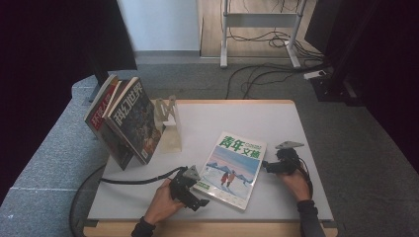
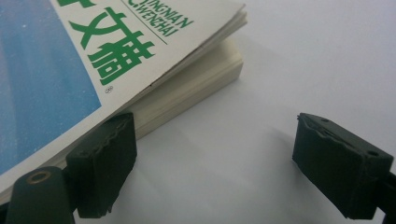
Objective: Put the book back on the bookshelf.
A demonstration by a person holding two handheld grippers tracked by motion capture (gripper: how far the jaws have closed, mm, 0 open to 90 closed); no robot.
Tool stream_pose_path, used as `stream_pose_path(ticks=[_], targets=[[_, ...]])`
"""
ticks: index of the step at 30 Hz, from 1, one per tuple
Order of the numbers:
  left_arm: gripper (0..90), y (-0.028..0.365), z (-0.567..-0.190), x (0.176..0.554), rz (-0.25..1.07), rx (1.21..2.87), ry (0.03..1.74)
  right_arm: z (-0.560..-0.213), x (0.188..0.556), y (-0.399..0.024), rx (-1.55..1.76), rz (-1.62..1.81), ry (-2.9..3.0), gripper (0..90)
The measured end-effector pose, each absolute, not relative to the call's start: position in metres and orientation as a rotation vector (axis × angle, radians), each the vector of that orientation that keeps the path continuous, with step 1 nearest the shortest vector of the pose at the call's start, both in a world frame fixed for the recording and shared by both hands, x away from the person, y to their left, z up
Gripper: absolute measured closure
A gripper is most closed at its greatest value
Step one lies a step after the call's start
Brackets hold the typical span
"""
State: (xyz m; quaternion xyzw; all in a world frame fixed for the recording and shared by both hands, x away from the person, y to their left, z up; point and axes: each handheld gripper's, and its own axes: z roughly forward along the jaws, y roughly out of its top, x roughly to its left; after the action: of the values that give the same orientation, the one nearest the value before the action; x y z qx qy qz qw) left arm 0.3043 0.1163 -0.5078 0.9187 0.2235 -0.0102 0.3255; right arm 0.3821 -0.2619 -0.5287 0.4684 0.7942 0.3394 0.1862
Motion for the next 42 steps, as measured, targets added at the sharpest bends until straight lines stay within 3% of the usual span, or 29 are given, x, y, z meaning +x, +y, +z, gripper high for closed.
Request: stream_pose_path(ticks=[13,22,31,42], targets=[[0.0,0.119,-0.511,0.303,0.060,2.462,0.573,-0.517,0.386,-0.262,1.280,0.954,2.276,12.1],[0.0,0.116,-0.519,0.308,0.136,2.474,0.576,-0.506,0.397,-0.236,1.196,0.998,2.346,0.2],[0.9,0.115,-0.520,0.307,0.103,2.437,0.558,-0.517,0.423,-0.218,1.196,0.991,2.402,0.0],[3.0,0.116,-0.518,0.303,0.072,2.433,0.549,-0.518,0.426,-0.224,1.226,1.018,2.398,3.5]])
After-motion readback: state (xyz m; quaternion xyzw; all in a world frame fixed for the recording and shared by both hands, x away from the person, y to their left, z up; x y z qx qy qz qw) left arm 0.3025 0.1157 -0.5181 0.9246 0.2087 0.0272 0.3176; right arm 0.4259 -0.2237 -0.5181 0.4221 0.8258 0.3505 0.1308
